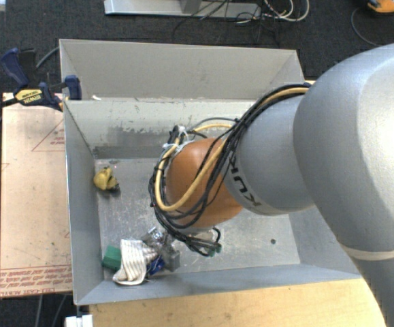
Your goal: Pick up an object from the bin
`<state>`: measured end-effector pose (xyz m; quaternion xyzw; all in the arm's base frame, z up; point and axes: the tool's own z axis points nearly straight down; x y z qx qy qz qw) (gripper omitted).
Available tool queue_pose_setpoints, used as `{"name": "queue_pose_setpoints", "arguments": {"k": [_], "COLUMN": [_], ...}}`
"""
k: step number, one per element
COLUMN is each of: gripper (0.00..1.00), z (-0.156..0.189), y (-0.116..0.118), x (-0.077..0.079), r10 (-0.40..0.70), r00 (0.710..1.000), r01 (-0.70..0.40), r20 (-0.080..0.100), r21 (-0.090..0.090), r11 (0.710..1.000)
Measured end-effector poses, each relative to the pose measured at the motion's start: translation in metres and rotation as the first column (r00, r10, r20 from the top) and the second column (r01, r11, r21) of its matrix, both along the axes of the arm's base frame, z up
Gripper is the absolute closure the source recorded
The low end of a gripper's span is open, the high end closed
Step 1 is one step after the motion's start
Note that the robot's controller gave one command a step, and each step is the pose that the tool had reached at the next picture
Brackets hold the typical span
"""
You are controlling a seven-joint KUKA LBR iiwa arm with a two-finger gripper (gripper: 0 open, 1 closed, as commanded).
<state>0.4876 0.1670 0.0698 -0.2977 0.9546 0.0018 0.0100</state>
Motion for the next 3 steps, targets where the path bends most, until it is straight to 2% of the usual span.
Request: {"name": "queue_pose_setpoints", "arguments": {"k": [1,2,3], "gripper": [0.00,0.00,0.00], "z": [0.0022,0.0022,0.0025], "y": [0.0006,0.0006,-0.0036], "x": [0.0035,0.0034,-0.0043], "r10": [0.000,0.000,0.032], "r00": [1.000,1.000,0.999], "r01": [0.000,0.000,-0.033], "r20": [0.013,0.012,0.029], "r21": [0.004,0.003,0.008], "r11": [1.000,1.000,0.999]}}
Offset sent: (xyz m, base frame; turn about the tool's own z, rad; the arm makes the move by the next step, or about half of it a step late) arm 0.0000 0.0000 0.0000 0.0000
